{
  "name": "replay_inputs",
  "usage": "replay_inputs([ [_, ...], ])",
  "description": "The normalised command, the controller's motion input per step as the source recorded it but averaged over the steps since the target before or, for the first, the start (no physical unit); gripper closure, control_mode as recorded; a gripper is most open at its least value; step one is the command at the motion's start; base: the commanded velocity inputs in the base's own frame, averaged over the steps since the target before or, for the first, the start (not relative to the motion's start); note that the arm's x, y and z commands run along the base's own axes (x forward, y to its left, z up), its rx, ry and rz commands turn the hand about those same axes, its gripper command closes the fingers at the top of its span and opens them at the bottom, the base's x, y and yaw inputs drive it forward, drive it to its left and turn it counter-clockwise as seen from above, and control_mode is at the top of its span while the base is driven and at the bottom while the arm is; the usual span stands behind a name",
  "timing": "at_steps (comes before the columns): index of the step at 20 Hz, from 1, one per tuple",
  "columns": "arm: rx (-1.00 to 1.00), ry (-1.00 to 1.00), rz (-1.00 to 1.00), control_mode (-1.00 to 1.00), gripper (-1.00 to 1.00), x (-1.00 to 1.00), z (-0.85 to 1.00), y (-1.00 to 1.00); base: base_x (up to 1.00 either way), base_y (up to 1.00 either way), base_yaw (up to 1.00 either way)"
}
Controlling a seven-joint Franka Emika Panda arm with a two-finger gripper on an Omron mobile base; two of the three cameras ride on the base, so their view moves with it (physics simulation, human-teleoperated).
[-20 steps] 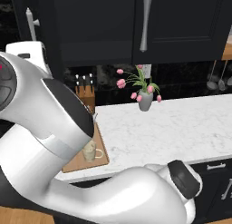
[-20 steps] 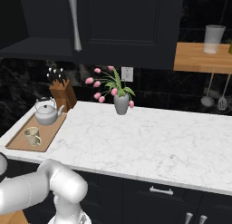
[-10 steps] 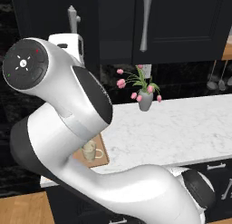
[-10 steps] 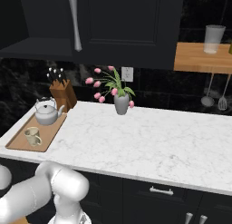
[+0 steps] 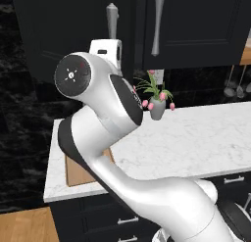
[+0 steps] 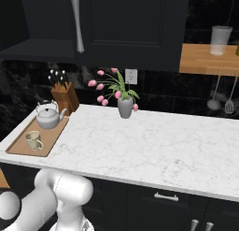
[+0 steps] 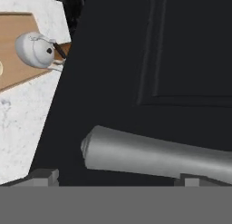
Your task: Pick the kettle from the counter and place it on the tray. Then pick the mug from the cabinet and place it on the tray. Then close the cabinet doors.
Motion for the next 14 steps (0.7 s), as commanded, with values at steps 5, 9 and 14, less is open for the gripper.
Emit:
replay_inputs([
  [5,0.00,-0.01,-0.01,-1.00,-1.00,0.85,-0.18,-0.54,0.00,0.00,0.00],
  [9,0.00,0.00,0.00,-1.00,-1.00,0.89,-0.08,-0.39,0.00,0.00,0.00],
  [14,0.00,0.00,0.00,-1.00,-1.00,0.84,-0.03,-0.29,0.00,0.00,0.00],
])
